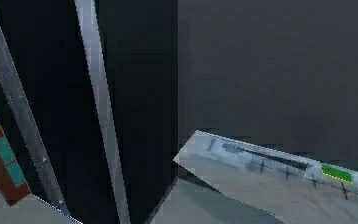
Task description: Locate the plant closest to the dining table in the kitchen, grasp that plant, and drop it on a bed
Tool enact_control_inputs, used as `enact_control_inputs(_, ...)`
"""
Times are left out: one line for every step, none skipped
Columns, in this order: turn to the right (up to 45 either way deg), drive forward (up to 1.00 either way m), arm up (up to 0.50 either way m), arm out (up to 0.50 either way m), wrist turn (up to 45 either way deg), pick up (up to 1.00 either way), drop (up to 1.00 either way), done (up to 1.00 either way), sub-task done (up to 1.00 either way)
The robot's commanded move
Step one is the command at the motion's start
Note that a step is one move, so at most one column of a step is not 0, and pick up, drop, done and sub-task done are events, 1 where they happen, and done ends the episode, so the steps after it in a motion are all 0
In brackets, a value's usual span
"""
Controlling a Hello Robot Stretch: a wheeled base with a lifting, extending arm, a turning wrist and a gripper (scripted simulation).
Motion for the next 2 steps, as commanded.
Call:
enact_control_inputs(-30.0,0.00,0.00,0.00,0.0,0.00,0.00,0.00,0.00)
enact_control_inputs(45.0,0.00,0.00,0.00,0.0,0.00,0.00,0.00,0.00)
